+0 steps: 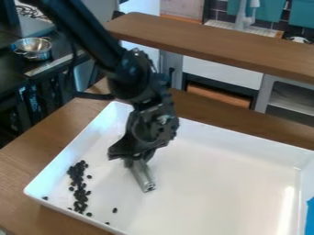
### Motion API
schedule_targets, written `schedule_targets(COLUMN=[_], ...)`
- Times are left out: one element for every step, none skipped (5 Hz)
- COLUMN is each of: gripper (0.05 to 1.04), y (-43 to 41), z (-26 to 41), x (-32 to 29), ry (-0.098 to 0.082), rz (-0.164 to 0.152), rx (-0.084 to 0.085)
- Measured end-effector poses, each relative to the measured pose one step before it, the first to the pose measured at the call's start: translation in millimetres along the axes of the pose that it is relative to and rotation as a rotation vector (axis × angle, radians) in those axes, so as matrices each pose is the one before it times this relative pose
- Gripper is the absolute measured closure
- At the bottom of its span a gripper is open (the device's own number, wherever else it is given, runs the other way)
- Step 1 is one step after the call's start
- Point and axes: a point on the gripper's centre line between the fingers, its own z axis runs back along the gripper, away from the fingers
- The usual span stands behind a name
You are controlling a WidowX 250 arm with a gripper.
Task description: Sweep into pile
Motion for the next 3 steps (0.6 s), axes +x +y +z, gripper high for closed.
schedule_targets(gripper=[0.710, 0.710, 0.710], y=[25.50, 18.49, 18.67], z=[0.71, -1.36, -4.25], x=[-4.93, -1.46, 3.02], ry=[0.0019, -0.0192, -0.0329], rz=[-0.0371, -0.0182, -0.0295], rx=[0.0056, -0.0163, -0.0181])
